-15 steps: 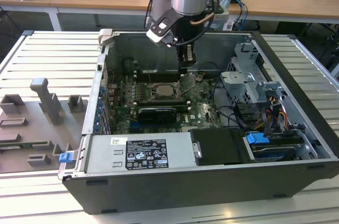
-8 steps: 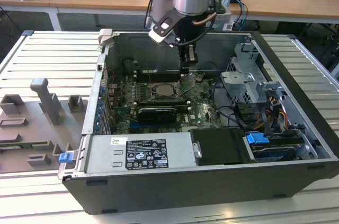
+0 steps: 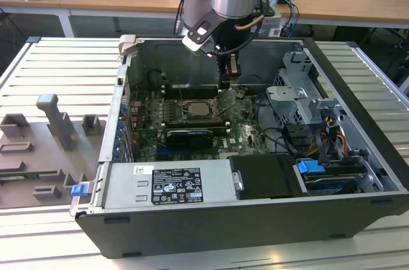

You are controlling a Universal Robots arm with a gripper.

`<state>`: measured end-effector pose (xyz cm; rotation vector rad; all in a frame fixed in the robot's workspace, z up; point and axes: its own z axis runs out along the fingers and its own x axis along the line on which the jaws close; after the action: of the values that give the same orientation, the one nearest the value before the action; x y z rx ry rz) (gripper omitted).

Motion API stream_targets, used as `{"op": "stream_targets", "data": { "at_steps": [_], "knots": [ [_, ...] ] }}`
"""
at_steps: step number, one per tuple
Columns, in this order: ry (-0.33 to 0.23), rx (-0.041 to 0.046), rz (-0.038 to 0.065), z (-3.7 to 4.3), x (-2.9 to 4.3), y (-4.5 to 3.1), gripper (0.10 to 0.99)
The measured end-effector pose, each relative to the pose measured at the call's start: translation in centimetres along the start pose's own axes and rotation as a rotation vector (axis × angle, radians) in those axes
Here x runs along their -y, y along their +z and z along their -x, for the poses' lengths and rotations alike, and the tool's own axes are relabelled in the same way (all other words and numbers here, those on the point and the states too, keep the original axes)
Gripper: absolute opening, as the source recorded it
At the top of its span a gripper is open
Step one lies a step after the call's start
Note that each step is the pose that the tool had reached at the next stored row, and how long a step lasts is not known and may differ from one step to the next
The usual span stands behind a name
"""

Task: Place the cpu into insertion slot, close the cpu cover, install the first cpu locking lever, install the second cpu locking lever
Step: 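Close the cpu cover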

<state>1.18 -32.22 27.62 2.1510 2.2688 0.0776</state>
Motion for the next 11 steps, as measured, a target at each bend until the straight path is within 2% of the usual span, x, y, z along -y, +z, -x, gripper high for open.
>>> {"op": "stream_targets", "data": {
  "at_steps": [11],
  "knots": [
    [0.000, 0.0000, 0.000, 0.03, -0.58, 0.03, 0.106]
  ]
}}
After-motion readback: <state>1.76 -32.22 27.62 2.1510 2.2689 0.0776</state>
